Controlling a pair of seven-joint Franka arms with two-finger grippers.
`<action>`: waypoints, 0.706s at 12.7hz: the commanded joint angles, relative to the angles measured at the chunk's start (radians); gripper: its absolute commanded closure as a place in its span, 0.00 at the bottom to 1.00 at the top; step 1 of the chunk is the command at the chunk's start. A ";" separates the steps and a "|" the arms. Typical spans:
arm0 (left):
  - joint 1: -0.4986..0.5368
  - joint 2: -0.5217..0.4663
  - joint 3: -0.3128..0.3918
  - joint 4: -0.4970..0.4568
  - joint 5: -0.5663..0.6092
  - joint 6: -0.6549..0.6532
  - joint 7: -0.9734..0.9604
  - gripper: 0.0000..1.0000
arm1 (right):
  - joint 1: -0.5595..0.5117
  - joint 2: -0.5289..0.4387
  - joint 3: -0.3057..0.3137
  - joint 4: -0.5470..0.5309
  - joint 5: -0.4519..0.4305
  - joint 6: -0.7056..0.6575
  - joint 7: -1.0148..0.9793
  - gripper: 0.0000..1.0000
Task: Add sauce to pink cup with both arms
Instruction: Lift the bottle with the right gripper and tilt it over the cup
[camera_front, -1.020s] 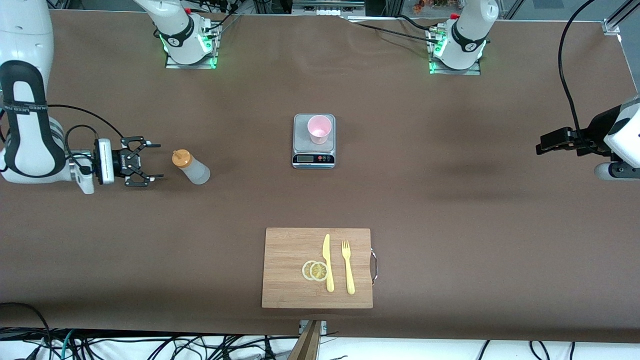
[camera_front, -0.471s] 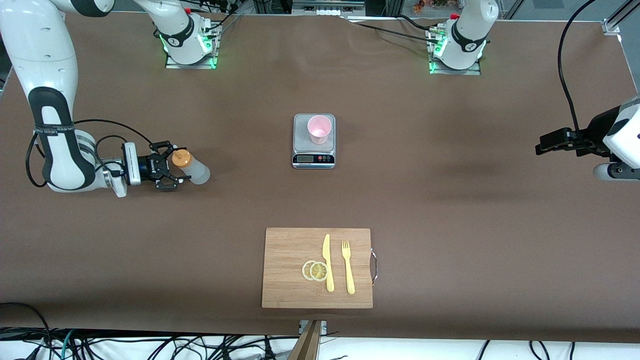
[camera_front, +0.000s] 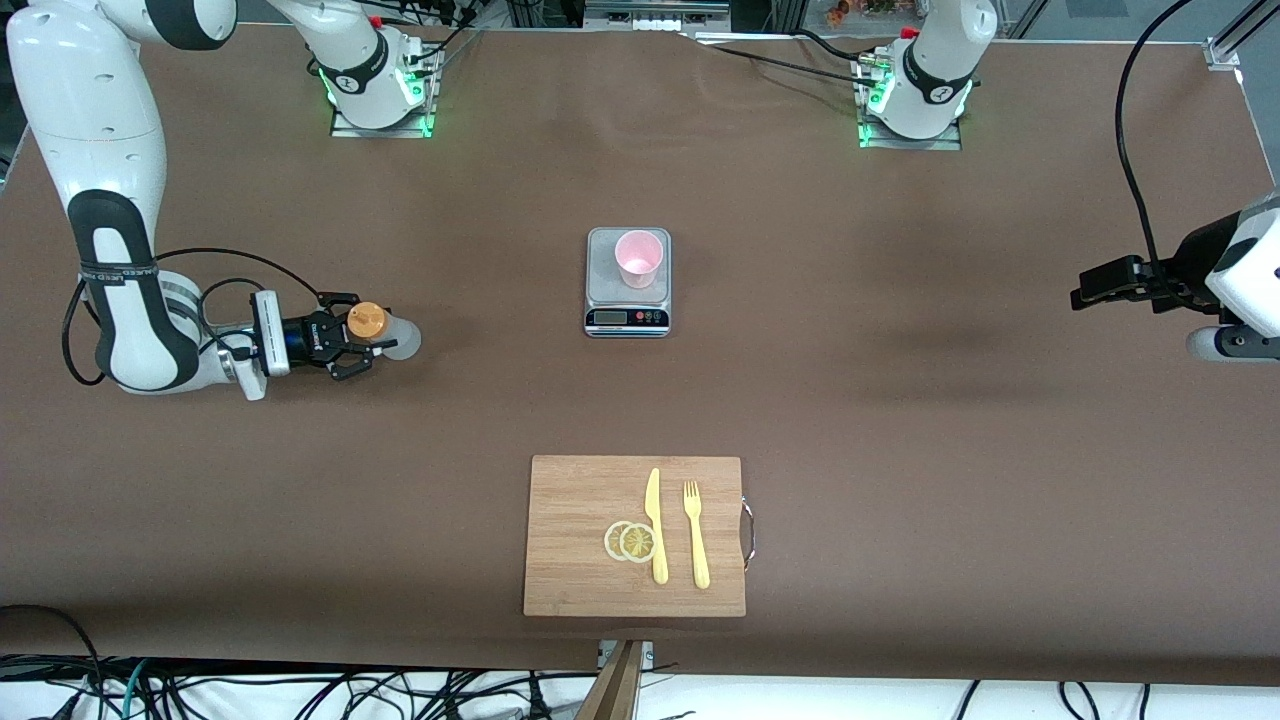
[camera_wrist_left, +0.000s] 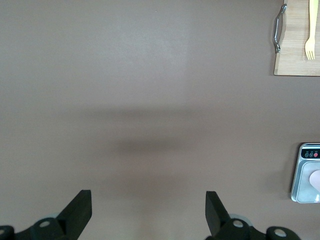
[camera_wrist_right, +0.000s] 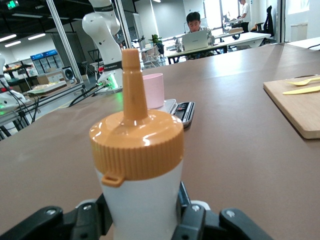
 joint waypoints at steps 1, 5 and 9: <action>-0.008 0.001 0.005 0.011 -0.004 -0.012 0.020 0.00 | 0.008 -0.003 0.029 0.043 -0.006 -0.056 0.181 0.91; -0.006 0.001 0.005 0.013 -0.005 -0.011 0.022 0.00 | 0.138 -0.107 0.023 0.053 -0.041 -0.012 0.445 0.91; -0.006 0.009 0.007 0.013 -0.002 -0.011 0.023 0.00 | 0.313 -0.268 0.023 0.046 -0.205 0.174 0.686 0.91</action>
